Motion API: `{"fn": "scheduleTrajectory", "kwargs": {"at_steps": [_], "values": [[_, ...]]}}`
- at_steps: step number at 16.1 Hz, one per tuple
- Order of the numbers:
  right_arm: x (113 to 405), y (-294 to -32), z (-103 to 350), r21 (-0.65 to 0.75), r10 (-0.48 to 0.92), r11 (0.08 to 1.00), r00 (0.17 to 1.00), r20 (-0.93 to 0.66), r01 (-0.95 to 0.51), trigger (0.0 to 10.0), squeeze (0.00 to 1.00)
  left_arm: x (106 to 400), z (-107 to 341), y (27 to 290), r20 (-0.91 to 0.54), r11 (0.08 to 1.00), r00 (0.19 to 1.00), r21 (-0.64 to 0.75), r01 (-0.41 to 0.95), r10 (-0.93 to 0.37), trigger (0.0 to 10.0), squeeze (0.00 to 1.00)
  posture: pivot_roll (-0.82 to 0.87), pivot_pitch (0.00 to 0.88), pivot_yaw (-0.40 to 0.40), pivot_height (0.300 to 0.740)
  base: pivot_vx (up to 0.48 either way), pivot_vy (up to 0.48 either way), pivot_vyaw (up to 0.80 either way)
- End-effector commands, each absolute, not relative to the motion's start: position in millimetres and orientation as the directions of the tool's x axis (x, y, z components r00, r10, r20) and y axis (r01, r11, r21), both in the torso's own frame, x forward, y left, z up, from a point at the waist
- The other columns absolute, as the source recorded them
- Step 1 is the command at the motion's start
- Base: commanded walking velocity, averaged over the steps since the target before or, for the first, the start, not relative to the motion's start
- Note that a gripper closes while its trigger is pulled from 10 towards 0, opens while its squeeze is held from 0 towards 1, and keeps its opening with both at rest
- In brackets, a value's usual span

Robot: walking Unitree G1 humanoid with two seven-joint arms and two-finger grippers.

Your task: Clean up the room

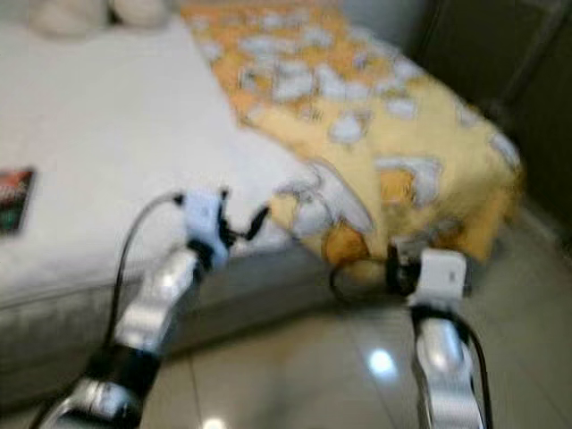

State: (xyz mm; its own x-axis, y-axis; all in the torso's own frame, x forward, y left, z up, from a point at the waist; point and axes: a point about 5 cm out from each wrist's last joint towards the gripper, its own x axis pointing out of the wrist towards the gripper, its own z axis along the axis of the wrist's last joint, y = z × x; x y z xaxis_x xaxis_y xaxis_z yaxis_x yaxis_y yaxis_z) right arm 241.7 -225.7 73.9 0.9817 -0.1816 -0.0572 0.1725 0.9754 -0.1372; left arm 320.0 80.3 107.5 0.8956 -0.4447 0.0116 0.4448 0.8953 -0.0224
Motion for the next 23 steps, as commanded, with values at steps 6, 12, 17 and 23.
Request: {"fn": "scheduleTrajectory", "kwargs": {"at_steps": [6,12,17,23], "values": [[240.8,-216.6,75.4,-0.140,-0.162,0.978,0.986,-0.037,0.156,10.0,0.35,324.2,103.8,88.2,-0.006,0.896,0.896,-0.006,0.445,-0.445,10.0,0.00,-0.02,0.000,0.004,0.736,0.451,0.000,0.00],[231.3,-214.4,69.9,-0.129,-0.171,0.978,0.983,-0.066,0.161,10.0,0.38,326.8,99.8,93.3,-0.028,0.902,0.901,-0.013,0.433,-0.433,10.0,0.00,-0.03,0.000,0.016,0.736,0.450,0.000,-0.23],[219.5,-220.6,68.6,-0.141,-0.208,0.970,0.975,-0.074,0.196,10.0,0.37,323.3,71.1,103.1,-0.200,0.942,0.944,-0.263,0.206,-0.262,10.0,0.00,-0.07,0.021,0.022,0.736,0.000,0.000,-0.72],[205.1,-223.9,68.7,-0.140,-0.216,0.969,0.973,-0.084,0.203,10.0,0.37,316.3,59.0,68.7,-0.247,0.893,0.858,-0.138,0.429,-0.451,10.0,0.00,-0.08,0.070,-0.014,0.736,0.000,0.000,-0.32]]}}
